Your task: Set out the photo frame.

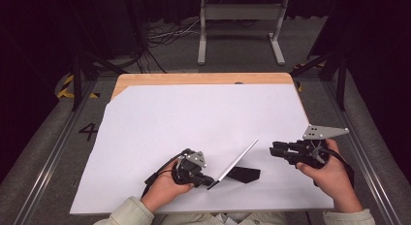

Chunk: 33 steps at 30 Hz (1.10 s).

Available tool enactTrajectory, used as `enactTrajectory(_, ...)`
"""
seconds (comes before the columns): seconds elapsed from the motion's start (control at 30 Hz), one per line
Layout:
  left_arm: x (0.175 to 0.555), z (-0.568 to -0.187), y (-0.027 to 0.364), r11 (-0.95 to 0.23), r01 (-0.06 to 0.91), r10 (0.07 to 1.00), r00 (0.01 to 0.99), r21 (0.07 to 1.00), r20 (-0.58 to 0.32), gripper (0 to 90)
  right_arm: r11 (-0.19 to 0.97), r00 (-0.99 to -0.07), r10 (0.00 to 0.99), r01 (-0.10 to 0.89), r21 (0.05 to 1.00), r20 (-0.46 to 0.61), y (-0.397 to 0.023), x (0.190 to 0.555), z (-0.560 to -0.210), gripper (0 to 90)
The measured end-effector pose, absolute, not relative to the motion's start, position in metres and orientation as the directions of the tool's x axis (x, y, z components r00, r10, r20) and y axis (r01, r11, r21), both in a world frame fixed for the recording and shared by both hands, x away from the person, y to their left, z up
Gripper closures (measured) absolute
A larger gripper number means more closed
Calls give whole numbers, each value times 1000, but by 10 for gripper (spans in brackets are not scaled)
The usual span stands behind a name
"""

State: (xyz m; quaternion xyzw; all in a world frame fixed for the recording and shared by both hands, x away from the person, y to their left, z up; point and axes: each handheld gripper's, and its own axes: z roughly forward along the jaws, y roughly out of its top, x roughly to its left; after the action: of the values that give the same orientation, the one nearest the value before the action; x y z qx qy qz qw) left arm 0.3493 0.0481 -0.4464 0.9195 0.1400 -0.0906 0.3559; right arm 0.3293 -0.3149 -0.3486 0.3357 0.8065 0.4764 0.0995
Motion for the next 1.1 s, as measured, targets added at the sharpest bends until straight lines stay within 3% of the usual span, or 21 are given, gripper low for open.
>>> enactTrajectory(0.7,328,-448,20,-769,210,-3,943,604,-332,900,314,-756,635,441,841,159,-316,328,-346,696)
enactTrajectory(1.1,321,-449,0,-769,175,-58,939,615,-340,900,308,-754,637,442,843,162,-317,328,-345,693)
